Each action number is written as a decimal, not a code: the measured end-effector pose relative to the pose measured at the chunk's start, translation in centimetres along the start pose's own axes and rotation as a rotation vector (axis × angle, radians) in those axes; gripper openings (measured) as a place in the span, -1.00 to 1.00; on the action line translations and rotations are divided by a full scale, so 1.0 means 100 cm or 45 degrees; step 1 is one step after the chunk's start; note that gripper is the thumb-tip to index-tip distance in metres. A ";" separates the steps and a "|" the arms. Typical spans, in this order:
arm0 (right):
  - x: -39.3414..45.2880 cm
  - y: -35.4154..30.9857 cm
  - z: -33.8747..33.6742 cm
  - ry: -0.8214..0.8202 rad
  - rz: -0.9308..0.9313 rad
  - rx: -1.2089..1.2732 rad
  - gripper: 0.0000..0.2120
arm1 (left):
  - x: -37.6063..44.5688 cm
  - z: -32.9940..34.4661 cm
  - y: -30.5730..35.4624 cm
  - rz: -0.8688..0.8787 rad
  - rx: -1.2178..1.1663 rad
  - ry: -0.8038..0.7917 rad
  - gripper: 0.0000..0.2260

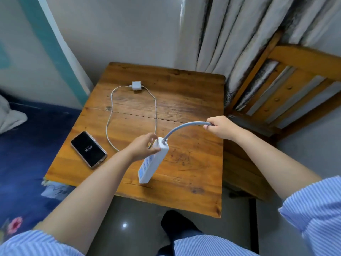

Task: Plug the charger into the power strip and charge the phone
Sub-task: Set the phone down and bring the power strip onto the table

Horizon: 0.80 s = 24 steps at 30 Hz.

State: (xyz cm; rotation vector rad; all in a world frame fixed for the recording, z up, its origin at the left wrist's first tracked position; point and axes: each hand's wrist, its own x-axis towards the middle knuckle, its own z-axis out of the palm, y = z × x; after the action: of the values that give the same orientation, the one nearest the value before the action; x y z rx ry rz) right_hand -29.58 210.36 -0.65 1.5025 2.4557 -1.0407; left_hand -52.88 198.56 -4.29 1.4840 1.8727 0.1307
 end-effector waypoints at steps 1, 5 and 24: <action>0.007 0.005 0.002 -0.023 0.034 0.001 -0.65 | 0.005 0.007 -0.003 -0.054 -0.054 -0.080 -0.49; 0.030 0.023 0.009 -0.038 0.124 0.003 -0.67 | 0.032 0.033 -0.012 -0.131 0.182 -0.196 -0.41; 0.092 0.008 0.055 0.089 0.366 -0.164 -0.75 | 0.175 -0.048 0.008 0.417 0.744 -0.150 -0.52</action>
State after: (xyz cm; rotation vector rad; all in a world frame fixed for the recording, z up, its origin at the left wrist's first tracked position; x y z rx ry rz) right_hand -35.19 214.36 -8.93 1.8063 2.2104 -0.7755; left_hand -56.28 215.83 -8.70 2.1341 1.6308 -0.3762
